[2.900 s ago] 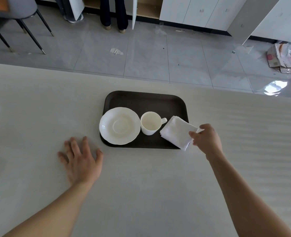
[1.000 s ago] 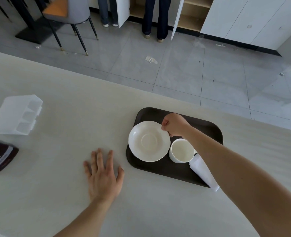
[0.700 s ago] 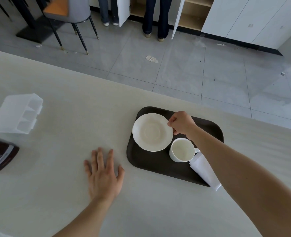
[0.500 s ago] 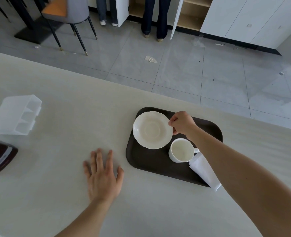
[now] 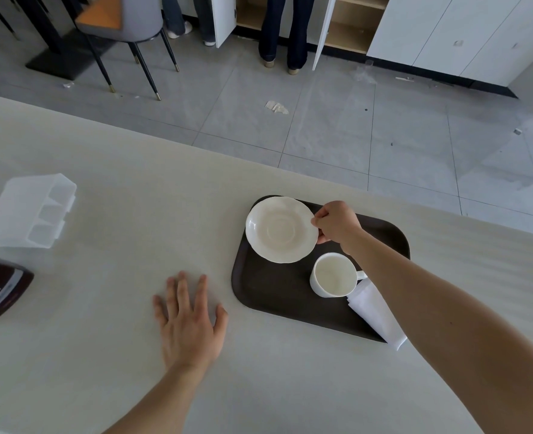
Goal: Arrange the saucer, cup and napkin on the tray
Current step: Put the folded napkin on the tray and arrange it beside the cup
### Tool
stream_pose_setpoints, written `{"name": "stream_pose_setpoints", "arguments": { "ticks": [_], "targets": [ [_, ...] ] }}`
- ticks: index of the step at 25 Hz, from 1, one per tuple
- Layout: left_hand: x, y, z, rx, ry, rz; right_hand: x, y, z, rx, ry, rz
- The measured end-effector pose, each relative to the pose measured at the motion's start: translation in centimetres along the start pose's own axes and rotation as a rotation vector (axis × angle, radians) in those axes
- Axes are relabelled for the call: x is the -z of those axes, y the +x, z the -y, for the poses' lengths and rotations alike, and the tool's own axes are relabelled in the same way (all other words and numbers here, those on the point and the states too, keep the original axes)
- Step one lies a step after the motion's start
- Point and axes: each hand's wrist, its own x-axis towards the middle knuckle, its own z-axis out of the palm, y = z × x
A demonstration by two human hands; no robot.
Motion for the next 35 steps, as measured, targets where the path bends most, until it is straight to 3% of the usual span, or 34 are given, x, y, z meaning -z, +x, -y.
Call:
{"name": "stream_pose_setpoints", "arguments": {
  "ticks": [15, 19, 23, 26, 29, 32, 35],
  "targets": [
    [0.0, 0.0, 0.1, 0.003, 0.004, 0.001, 0.2, -0.4, 0.8, -0.055, 0.091, -0.029],
    [0.0, 0.0, 0.0, 0.001, 0.0, 0.002, 0.6, -0.7, 0.7, -0.062, 0.142, 0.03],
    [0.1, 0.0, 0.1, -0.002, 0.009, 0.008, 2.6, -2.0, -0.4, 0.045, 0.062, 0.011],
    [0.1, 0.0, 0.0, 0.004, 0.01, 0.017, 5.6, -4.3, -3.1, 0.124, 0.14, -0.052],
    [0.1, -0.1, -0.1, 0.003, 0.005, 0.02, 8.3, -7.7, -6.0, 0.194, -0.01, -0.076],
    [0.2, -0.1, 0.0, 0.005, 0.004, 0.02, 8.8, -10.7, -7.4, 0.31, -0.279, 0.057],
    [0.3, -0.2, -0.1, 0.009, -0.008, 0.018, 8.2, -12.1, -8.0, 0.375, -0.335, 0.123]
  ]
}}
